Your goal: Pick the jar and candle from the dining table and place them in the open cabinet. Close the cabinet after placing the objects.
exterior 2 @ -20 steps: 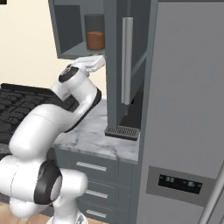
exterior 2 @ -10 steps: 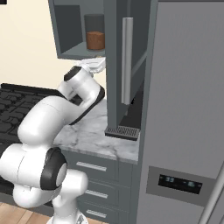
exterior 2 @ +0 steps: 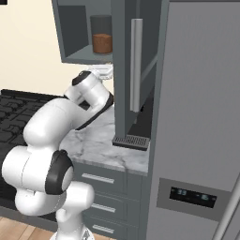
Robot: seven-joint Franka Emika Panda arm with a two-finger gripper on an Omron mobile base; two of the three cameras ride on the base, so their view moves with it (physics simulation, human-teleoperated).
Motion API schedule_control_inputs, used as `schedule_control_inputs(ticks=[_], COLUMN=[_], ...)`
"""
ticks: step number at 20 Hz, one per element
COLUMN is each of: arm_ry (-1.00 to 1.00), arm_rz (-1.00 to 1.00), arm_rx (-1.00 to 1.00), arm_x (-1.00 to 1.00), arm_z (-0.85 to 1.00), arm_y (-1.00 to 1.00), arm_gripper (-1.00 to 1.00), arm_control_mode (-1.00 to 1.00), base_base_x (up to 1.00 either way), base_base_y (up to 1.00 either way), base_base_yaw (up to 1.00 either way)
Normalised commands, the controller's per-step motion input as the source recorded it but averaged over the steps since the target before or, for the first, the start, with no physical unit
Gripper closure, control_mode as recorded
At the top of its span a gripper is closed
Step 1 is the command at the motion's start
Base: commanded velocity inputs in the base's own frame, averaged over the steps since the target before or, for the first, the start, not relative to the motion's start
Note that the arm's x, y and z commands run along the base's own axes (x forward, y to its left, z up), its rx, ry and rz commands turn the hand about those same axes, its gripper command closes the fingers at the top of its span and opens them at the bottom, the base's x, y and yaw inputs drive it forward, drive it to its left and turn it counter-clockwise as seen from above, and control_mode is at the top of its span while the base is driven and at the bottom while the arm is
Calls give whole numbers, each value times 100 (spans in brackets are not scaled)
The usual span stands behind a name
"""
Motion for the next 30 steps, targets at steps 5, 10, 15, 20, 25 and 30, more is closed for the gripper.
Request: schedule_control_inputs(ticks=[5,10,15,20,25,30], arm_ry=[10,5,1,0,5,11], arm_rz=[0,0,0,2,2,0], arm_rx=[8,1,0,0,0,0], arm_x=[9,0,0,8,7,25], arm_z=[18,46,41,3,-5,-10], arm_y=[0,0,0,0,0,0], arm_gripper=[100,100,100,100,100,100], arm_control_mode=[-100,-100,-100,-100,-100,-100], base_base_x=[0,0,0,0,0,0], base_base_y=[0,0,0,0,0,0], base_base_yaw=[0,0,0,0,0,0])
